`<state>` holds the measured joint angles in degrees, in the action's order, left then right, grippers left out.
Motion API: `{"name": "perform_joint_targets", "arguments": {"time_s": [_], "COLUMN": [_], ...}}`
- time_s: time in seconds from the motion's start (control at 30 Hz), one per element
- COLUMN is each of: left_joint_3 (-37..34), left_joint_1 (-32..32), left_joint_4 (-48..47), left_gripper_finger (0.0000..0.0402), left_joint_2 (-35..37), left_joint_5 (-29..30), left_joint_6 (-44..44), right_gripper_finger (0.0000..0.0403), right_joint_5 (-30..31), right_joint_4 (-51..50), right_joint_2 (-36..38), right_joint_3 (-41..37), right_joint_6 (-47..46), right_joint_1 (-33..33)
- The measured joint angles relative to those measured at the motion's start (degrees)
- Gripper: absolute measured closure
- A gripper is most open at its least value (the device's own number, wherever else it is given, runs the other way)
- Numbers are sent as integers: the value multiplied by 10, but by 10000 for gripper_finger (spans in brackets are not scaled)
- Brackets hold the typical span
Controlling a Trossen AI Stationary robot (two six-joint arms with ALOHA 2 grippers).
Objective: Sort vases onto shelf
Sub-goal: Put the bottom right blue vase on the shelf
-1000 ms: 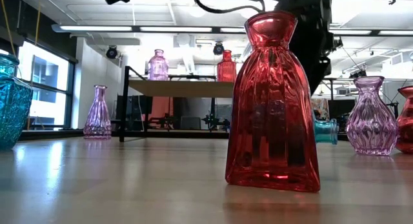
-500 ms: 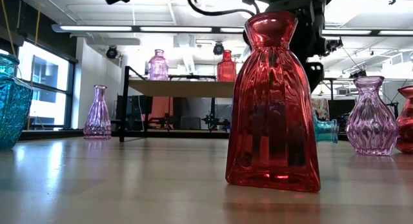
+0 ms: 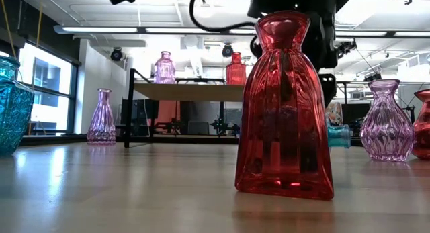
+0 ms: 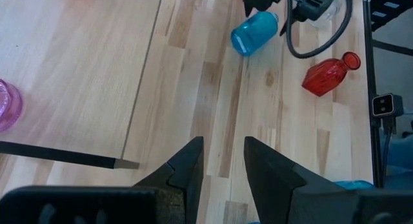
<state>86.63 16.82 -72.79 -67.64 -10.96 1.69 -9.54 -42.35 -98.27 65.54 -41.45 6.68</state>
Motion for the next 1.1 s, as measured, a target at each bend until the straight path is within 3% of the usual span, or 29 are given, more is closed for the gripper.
{"name": "perform_joint_targets", "arguments": {"time_s": [0.37, 0.83, 1.1], "left_joint_3": [0, 0, 0], "left_joint_1": [0, 0, 0], "left_joint_4": [2, 2, 2], "left_gripper_finger": [298, 298, 298], "left_joint_2": [0, 0, 0], "left_joint_5": [0, 0, 0], "left_joint_6": [0, 0, 0], "right_gripper_finger": [21, 158, 159], "right_joint_5": [-2, -29, -47], "right_joint_4": [11, 13, 15], "right_joint_2": [-40, -42, -41], "right_joint_3": [0, 0, 0], "right_joint_6": [-37, -78, -78], "right_joint_1": [0, -9, -10]}}
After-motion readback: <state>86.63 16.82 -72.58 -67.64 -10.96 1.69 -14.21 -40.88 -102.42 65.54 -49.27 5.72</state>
